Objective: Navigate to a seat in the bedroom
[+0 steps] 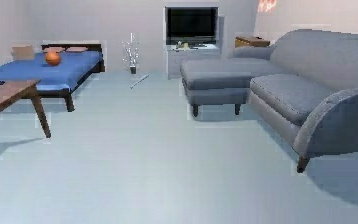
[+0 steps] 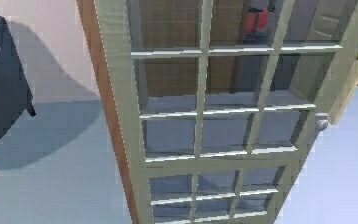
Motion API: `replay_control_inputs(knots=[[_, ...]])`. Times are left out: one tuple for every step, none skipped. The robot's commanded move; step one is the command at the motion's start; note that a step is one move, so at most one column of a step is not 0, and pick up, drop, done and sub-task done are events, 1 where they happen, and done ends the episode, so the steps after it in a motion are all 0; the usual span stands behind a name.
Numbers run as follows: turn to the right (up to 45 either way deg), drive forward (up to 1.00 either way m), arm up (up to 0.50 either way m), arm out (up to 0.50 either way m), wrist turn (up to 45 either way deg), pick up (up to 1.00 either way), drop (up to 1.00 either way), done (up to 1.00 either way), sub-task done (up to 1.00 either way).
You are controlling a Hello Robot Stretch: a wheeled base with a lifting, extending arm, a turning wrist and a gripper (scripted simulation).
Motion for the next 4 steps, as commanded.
replay_control_inputs(knots=[[0.0, 0.35, 0.00, 0.00, 0.0, 0.00, 0.00, 0.00, 0.00], [39.0, 0.00, 0.00, 0.00, 0.0, 0.00, 0.00, 0.00, 0.00], [0.0, 0.65, 0.00, 0.00, 0.0, 0.00, 0.00, 0.00, 0.00], [45.0, 0.00, 0.00, 0.00, 0.0, 0.00, 0.00, 0.00, 0.00]])
